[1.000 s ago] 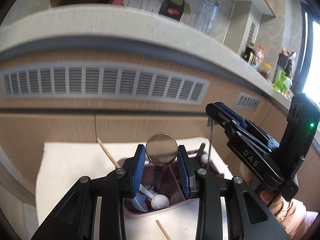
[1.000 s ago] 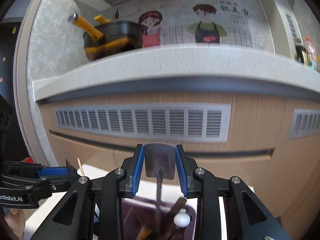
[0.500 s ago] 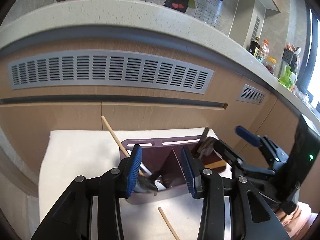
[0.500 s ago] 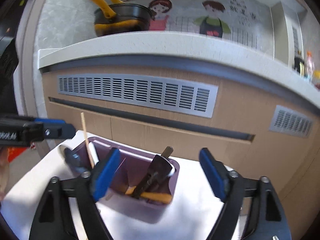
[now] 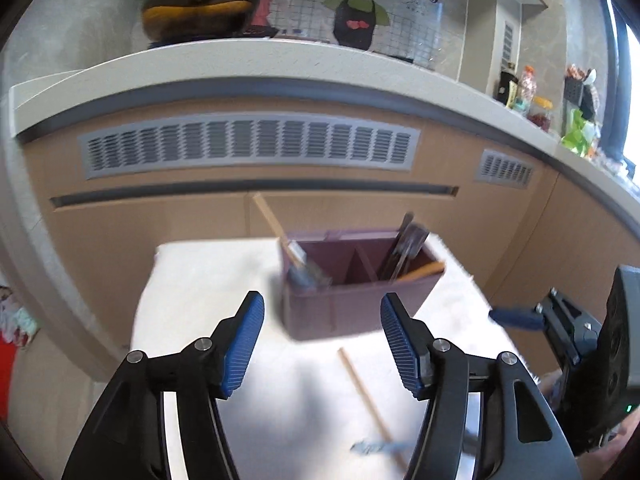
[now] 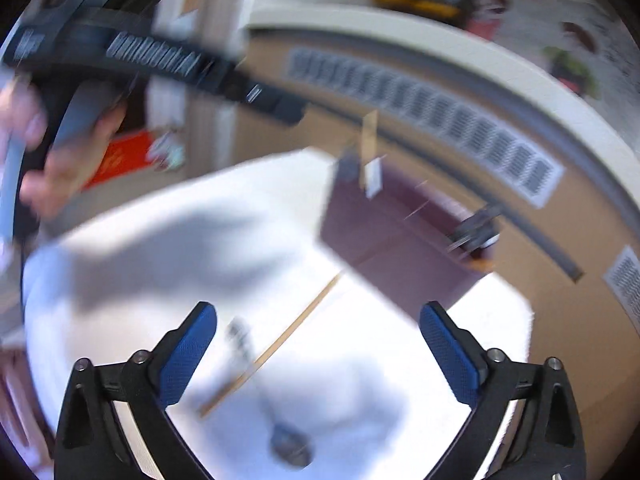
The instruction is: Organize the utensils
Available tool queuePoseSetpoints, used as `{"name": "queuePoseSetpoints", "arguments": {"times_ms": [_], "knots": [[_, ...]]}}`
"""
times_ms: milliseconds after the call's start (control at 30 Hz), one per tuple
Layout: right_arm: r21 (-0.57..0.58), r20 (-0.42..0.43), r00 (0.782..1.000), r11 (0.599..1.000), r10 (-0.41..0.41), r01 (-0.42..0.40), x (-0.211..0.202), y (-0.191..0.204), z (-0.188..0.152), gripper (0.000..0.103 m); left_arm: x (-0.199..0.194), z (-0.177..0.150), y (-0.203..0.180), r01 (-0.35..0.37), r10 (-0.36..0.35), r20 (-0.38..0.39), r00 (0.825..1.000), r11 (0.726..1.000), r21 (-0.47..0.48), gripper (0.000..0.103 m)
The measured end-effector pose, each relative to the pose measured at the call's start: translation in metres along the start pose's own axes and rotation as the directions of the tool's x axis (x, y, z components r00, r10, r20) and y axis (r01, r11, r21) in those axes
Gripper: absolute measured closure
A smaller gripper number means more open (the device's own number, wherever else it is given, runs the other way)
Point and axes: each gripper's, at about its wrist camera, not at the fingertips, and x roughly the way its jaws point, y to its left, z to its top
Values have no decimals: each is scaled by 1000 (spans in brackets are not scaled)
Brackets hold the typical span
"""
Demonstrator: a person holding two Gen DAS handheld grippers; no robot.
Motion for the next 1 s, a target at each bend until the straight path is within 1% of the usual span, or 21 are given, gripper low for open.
{"name": "queuePoseSetpoints", "arguments": {"times_ms": [33,67,100,133,233,300,333,400,533,667,700,733,833,933,1000], "knots": [[-30,-23,1000,1000,9,-9,4,10,-7,26,-3,-9,4,-12,12,-14,1000,1000,-6,41],[-43,-46,999,999,18,-20,8,16,-12,35,-4,-17,8,-20,20,-28,999,1000,-14,41],[-48,-80,996,998,43,-46,14,21,-17,48,-4,-24,11,-27,26,-43,999,999,-23,41],[-35,-105,992,997,69,-73,20,23,-20,59,-3,-30,14,-29,28,-55,998,999,-31,41],[30,-160,974,987,160,-157,39,22,-24,70,1,-52,25,-32,24,-106,994,997,-73,41],[42,-167,969,984,180,-175,48,21,-23,74,7,-64,32,-29,15,-143,990,995,-95,41],[48,-171,967,982,188,-182,53,21,-22,78,10,-69,34,-29,13,-159,987,994,-102,41],[52,-176,964,980,199,-193,60,21,-20,81,15,-79,40,-37,15,-188,982,993,-113,41],[1,-183,963,979,200,-204,72,31,-18,81,23,-91,45,-43,13,-220,975,990,-132,41],[-20,-202,958,977,204,-213,80,36,-20,81,31,-95,45,-34,-1,-245,970,990,-139,41],[-14,-201,957,976,208,-215,80,35,-20,86,32,-95,44,-31,-4,-248,969,990,-137,41],[-3,-204,957,977,207,-212,79,34,-20,91,33,-96,42,-29,-6,-251,968,990,-135,41],[68,-183,962,979,201,-192,68,18,-21,92,36,-94,37,-23,-10,-262,965,992,-126,41],[171,-170,976,980,135,-105,54,-13,-31,92,41,-93,27,-10,-20,-279,960,994,-105,41],[260,-180,979,964,101,-51,49,-39,-43,92,49,-92,16,11,-39,-300,953,996,-93,41]]}}
